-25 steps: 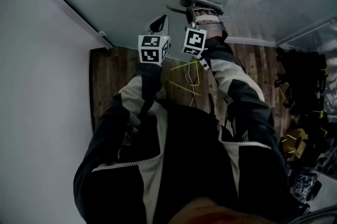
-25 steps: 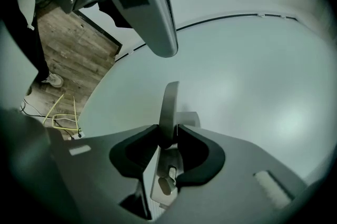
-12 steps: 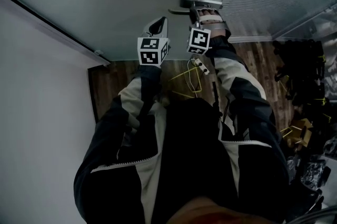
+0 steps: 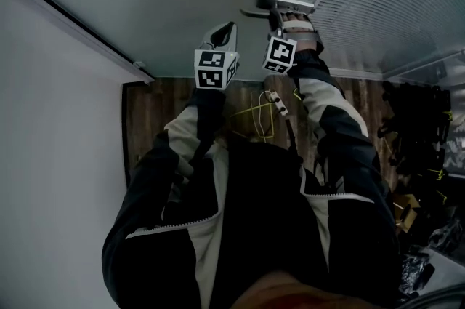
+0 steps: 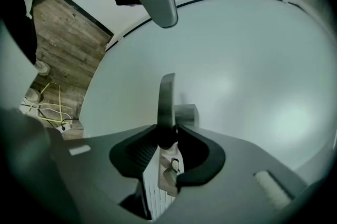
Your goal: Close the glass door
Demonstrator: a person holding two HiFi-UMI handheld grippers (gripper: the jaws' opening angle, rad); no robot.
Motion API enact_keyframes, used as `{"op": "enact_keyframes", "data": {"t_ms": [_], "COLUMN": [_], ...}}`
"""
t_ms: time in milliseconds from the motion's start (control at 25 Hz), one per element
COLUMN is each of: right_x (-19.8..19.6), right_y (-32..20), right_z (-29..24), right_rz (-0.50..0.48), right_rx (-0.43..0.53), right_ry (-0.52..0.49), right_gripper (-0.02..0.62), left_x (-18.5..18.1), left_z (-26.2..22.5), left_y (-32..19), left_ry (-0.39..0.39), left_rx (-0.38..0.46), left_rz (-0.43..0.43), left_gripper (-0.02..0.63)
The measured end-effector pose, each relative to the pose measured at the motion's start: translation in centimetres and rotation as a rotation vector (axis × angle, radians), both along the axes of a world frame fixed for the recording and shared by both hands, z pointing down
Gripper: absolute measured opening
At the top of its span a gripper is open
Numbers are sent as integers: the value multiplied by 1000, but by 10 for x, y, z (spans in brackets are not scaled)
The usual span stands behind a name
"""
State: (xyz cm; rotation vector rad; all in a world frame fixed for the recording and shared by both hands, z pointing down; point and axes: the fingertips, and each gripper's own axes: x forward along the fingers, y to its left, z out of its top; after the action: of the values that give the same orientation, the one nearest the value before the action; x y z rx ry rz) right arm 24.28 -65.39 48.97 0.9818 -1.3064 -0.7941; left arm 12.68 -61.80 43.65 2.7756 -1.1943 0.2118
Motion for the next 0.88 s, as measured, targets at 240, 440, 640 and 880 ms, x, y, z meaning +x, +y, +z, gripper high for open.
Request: {"op": "enact_keyframes", "data": {"t_ms": [240,440,640,880], "right_x": [8,26,18,19], "right_y": [-34,-46,-73,-81], "right_z": [3,-5,4,4], "right_rz": [-15,0,10,16], "right_rx": [-12,-1,6,8], "right_ry": [7,1,8,11], "right_gripper": [123,123,123,124], "left_x": [4,10,-9,-15], "left_z": [-2,-12,-1,-1], "left_y": [-3,6,-8,-12], "left_ry": [19,5,-14,-30], "left_rx": [-8,2,-4,12], "left_rz": [-18,-30,-50,-58], "left_gripper": [3,3,3,3]}}
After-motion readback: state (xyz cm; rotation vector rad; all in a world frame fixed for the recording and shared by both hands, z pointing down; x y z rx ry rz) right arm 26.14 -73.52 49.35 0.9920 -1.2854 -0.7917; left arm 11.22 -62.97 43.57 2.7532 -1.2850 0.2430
